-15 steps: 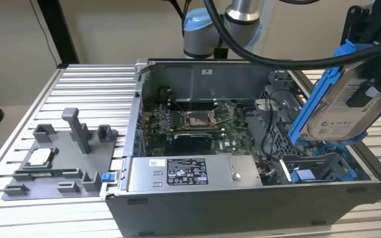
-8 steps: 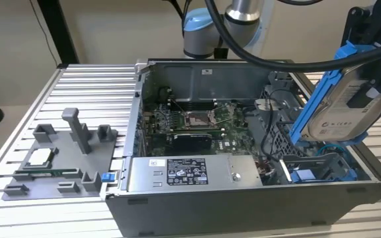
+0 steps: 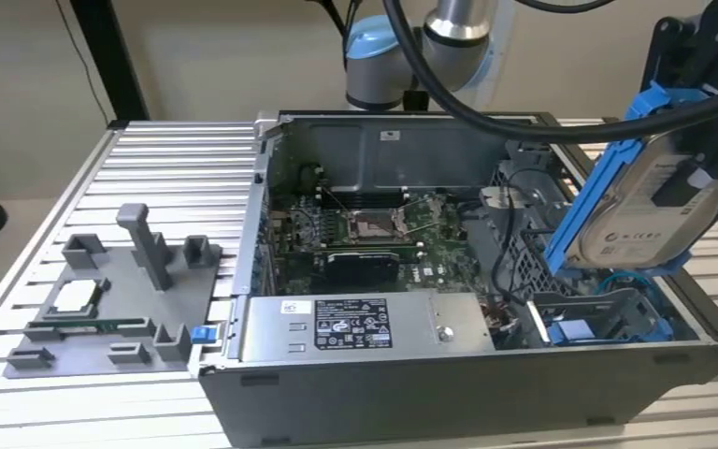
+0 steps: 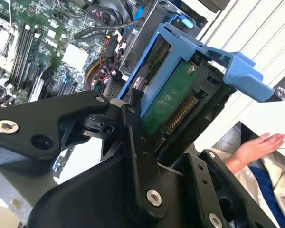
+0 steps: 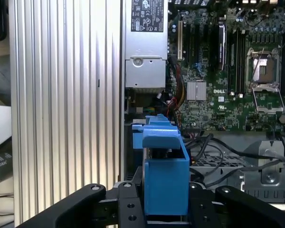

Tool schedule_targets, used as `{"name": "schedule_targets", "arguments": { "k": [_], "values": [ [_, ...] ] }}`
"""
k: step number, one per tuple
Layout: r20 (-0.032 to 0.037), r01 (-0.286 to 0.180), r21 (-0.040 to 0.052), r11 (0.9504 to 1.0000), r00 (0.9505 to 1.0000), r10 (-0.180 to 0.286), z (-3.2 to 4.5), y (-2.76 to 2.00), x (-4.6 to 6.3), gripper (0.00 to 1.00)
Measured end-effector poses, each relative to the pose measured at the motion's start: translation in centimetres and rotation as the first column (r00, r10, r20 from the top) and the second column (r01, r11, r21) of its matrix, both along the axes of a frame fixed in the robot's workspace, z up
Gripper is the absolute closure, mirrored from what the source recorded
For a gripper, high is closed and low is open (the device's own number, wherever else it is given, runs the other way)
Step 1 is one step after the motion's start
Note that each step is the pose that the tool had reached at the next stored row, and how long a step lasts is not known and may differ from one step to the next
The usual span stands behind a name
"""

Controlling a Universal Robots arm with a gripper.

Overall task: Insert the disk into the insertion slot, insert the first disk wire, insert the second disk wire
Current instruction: 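Insert the disk into the insertion slot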

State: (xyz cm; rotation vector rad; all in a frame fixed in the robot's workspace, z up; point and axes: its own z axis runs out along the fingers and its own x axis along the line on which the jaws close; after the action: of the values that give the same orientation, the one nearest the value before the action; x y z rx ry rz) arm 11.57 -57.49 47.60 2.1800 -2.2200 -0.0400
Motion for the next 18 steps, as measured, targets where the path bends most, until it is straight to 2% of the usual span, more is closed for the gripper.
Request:
{"name": "schedule_targets", "arguments": {
  "k": [18],
  "values": [
    [0.0,0.0,0.0,1.0,1.0,0.0,-0.59,0.0,0.0,1.0]
  ]
}}
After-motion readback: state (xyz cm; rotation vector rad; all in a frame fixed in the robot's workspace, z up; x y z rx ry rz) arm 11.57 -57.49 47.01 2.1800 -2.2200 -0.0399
